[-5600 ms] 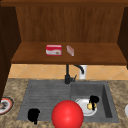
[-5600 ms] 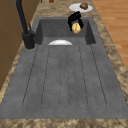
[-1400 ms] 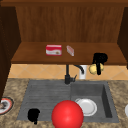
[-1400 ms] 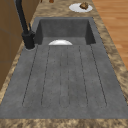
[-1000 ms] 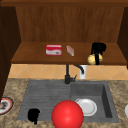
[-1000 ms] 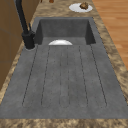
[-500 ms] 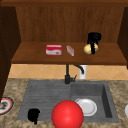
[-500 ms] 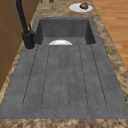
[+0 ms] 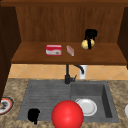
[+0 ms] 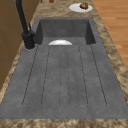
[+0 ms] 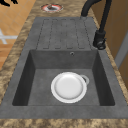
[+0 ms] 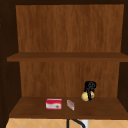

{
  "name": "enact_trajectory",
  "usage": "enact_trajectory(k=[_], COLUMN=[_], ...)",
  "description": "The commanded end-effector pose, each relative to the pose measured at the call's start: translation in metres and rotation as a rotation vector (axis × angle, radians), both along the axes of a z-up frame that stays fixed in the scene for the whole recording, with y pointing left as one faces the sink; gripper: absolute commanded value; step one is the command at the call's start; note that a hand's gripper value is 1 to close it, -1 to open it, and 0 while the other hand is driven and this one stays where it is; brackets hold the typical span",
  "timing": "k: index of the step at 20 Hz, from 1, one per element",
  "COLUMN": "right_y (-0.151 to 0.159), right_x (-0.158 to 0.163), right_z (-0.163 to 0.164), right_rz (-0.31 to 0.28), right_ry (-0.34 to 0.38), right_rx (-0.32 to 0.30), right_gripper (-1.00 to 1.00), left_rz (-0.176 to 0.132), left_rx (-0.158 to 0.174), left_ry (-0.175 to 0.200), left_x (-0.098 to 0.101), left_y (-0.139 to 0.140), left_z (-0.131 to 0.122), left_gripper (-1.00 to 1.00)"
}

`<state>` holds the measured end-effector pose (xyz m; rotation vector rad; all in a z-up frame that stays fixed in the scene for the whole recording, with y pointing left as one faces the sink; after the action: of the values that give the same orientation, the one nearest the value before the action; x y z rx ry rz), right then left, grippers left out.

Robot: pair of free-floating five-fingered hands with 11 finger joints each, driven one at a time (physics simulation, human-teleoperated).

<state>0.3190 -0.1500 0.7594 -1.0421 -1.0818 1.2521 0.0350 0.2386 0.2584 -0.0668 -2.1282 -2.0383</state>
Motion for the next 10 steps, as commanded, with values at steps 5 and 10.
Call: enact_trajectory(k=[5, 10], right_y=[0.002, 0.002], right_x=[0.065, 0.108], right_z=[-0.057, -0.097], right_rz=[-0.009, -0.007], right_ry=[-0.076, -0.072], right_rx=[0.0, -0.001], right_gripper=[1.0, 1.0], left_rz=[0.0, 0.0], left_rx=[0.0, 0.0], left_ry=[0.0, 0.0], left_x=[0.0, 0.0], left_y=[0.0, 0.0], left_z=[0.0, 0.0], left_gripper=[0.0, 0.0])
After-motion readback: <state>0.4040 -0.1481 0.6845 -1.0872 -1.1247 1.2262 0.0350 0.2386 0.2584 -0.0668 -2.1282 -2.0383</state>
